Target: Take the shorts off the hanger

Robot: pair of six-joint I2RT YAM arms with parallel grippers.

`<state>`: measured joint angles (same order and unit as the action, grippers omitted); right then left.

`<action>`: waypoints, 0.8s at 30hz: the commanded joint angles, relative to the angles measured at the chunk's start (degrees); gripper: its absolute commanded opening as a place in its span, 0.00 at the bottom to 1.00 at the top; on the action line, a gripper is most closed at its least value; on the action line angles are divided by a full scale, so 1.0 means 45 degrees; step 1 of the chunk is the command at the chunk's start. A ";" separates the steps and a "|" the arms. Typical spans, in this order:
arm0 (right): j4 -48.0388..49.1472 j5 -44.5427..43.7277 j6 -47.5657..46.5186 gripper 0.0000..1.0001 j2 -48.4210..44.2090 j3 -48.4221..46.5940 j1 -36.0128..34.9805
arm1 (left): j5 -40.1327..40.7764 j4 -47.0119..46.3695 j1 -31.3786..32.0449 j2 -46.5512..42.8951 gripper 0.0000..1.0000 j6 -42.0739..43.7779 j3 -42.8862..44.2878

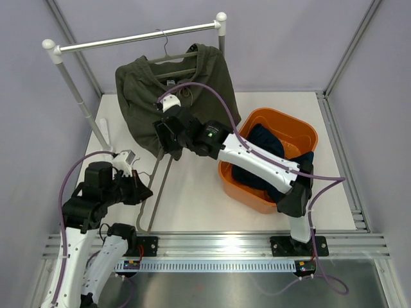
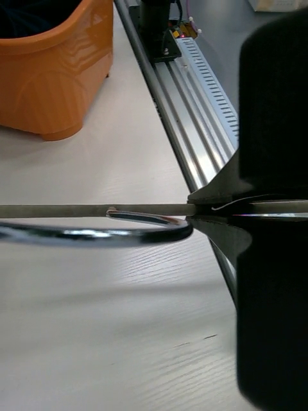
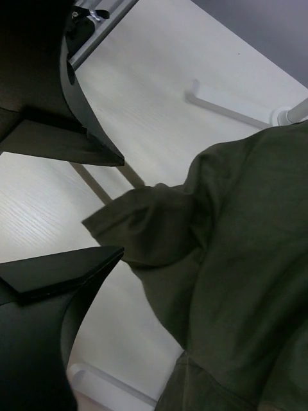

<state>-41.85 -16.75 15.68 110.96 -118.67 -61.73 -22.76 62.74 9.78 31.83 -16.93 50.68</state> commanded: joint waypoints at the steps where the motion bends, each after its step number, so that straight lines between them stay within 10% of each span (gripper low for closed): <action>1: -0.0135 0.0908 -0.0399 0.61 0.0906 -0.1108 0.0689 | -0.0975 0.0063 0.0190 -0.0394 0.00 0.0208 0.0322; 24: -0.1133 0.2648 0.0089 0.56 0.3647 -0.1797 0.3895 | -0.1914 -0.0816 0.0405 -0.1859 0.00 -0.0105 0.0241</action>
<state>-47.35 -5.91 15.44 129.99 -129.08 -44.60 -29.45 63.09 11.35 24.32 -16.97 48.49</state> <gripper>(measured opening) 0.567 0.075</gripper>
